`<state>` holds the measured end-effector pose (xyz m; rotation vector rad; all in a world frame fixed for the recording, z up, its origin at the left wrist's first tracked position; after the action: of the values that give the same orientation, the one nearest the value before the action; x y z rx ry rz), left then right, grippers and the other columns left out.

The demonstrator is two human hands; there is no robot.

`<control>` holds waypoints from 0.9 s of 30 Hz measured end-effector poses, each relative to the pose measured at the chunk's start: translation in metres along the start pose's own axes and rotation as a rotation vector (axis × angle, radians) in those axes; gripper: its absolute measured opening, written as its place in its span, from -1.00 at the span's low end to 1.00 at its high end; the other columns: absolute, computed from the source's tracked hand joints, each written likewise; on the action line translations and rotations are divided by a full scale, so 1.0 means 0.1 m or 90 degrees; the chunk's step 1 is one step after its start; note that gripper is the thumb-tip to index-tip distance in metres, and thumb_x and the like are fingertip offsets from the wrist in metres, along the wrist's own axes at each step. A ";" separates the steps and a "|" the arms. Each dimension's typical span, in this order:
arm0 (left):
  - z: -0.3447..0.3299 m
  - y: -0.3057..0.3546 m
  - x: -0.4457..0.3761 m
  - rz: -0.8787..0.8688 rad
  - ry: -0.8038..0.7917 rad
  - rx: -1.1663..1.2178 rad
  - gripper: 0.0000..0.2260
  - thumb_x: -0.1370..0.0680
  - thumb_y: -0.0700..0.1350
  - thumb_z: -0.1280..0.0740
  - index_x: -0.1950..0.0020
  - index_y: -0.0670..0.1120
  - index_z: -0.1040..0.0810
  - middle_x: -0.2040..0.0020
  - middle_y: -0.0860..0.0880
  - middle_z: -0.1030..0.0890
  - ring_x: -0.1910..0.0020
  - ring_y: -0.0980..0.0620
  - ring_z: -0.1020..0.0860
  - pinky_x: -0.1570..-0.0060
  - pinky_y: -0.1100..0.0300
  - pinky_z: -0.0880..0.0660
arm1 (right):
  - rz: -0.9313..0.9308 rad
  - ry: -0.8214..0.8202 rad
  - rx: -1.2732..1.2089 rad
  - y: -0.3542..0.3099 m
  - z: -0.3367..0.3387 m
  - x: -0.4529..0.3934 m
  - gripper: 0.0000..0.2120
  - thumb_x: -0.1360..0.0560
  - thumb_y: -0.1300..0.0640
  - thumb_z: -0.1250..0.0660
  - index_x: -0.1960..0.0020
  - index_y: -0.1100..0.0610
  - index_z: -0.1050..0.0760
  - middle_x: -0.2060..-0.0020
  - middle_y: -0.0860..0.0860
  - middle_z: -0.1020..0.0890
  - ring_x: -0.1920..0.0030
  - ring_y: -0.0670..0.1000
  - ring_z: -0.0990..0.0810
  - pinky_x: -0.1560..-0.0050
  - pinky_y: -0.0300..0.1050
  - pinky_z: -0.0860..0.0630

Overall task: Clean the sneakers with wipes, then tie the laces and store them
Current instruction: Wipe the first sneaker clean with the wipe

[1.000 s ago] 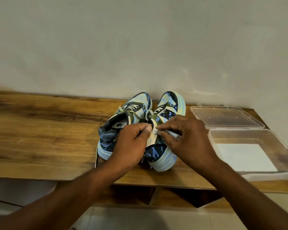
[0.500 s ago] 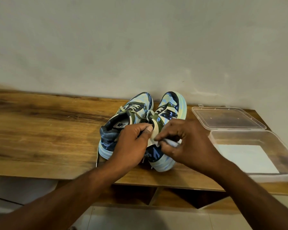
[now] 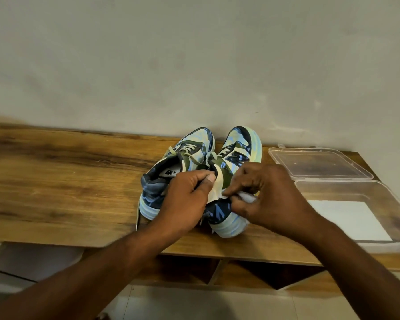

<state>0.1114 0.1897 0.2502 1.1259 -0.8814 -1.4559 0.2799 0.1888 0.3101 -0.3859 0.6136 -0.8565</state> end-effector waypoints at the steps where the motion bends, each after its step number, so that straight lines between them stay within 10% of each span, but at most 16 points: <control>1: 0.00 0.01 0.00 0.006 -0.004 -0.002 -0.60 -0.69 0.06 -0.20 -0.04 -0.23 -0.66 0.09 -0.26 -0.67 0.04 -0.29 -0.64 0.04 -0.24 -0.59 | -0.016 0.007 0.002 0.05 0.05 -0.01 -0.78 -0.32 0.24 -0.58 0.10 -0.03 -0.77 0.21 -0.16 -0.67 0.21 -0.14 -0.65 0.20 -0.17 -0.60; 7: -0.04 0.05 0.03 0.008 0.010 -0.004 -0.67 -0.70 0.00 -0.22 -0.08 -0.17 -0.69 0.06 -0.13 -0.72 0.00 -0.15 -0.68 -0.04 -0.22 -0.60 | -0.044 0.157 0.042 0.12 0.06 -0.05 -0.78 -0.38 0.25 -0.58 0.03 0.01 -0.77 0.19 -0.11 -0.69 0.20 -0.17 -0.64 0.18 -0.11 -0.62; 18: -0.02 0.01 0.00 0.029 -0.017 0.053 -0.44 -0.60 0.21 -0.19 -0.02 -0.33 -0.56 0.08 -0.40 -0.60 0.11 -0.30 -0.64 -0.04 -0.39 -0.54 | -0.021 0.054 -0.001 0.03 0.06 -0.05 -0.87 -0.40 0.11 -0.60 0.06 -0.03 -0.76 0.17 -0.13 -0.66 0.16 -0.13 -0.64 0.18 -0.07 -0.61; 27: 0.00 -0.01 0.00 0.068 -0.027 0.058 -0.68 -0.73 -0.13 -0.17 -0.06 -0.26 -0.66 0.03 -0.30 -0.68 -0.05 -0.32 -0.63 -0.13 -0.30 -0.53 | 0.024 0.073 -0.046 -0.24 -0.10 0.02 -0.69 -0.35 0.31 -0.60 -0.04 0.07 -0.74 0.08 -0.14 -0.73 0.05 -0.22 -0.67 -0.01 -0.31 -0.60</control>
<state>0.1110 0.1903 0.2489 1.1022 -1.0308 -1.3678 0.2609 0.1723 0.3147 -0.3917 0.7569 -0.8265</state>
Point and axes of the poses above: each hand's wrist, its own x-axis away from the middle knuckle, its own z-axis out of the back of the hand, y = z × x, the point moved 5 cm from there along -x, towards the middle knuckle
